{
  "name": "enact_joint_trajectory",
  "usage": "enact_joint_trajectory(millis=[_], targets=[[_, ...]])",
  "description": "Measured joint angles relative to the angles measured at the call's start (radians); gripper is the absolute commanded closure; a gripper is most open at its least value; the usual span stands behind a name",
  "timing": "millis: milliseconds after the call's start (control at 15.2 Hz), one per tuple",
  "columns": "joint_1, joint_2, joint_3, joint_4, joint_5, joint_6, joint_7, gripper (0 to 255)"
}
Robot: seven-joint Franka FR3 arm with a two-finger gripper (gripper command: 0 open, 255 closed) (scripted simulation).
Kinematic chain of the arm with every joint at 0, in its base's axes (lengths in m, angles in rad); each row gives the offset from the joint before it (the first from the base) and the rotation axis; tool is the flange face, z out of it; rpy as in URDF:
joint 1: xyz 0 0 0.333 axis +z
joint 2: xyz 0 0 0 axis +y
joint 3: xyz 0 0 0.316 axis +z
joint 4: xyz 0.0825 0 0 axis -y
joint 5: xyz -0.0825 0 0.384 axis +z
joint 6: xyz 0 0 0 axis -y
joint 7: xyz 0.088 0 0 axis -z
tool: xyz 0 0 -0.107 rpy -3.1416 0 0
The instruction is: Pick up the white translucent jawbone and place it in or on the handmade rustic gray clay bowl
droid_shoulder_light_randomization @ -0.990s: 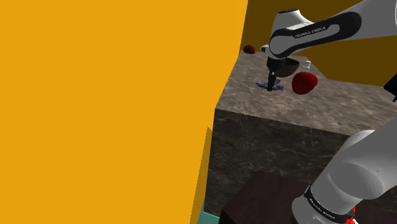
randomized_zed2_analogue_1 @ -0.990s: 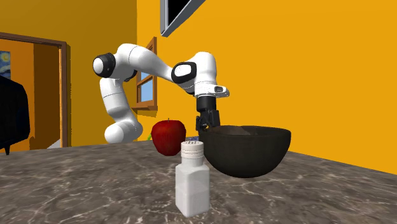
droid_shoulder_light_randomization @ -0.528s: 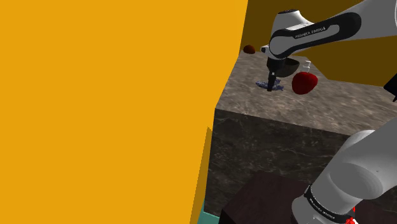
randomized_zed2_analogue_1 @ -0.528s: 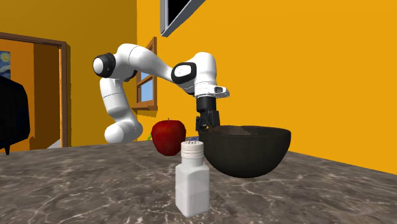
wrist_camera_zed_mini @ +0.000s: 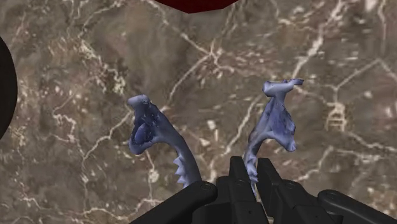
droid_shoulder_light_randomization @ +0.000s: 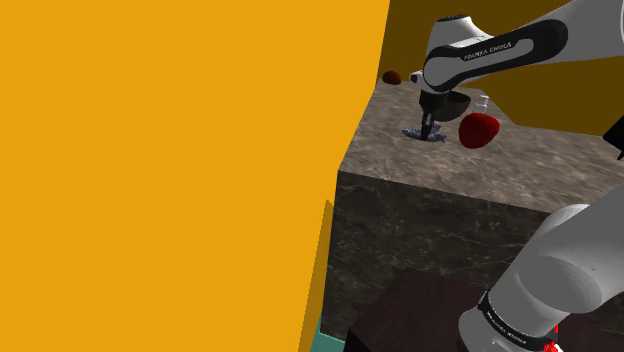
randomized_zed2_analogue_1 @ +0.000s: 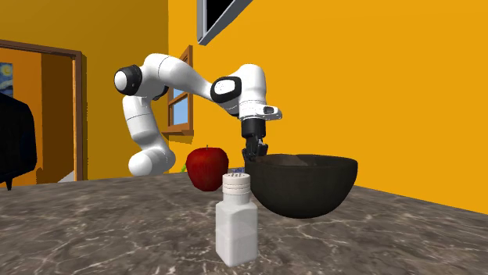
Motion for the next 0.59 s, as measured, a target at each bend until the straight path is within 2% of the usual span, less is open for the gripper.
enact_joint_trajectory(millis=[198, 594], targets=[[0.0, -0.002, 0.001, 0.005, 0.001, -0.006, -0.001, 255], [0.004, -0.016, 0.011, 0.067, 0.009, -0.083, -0.013, 255]])
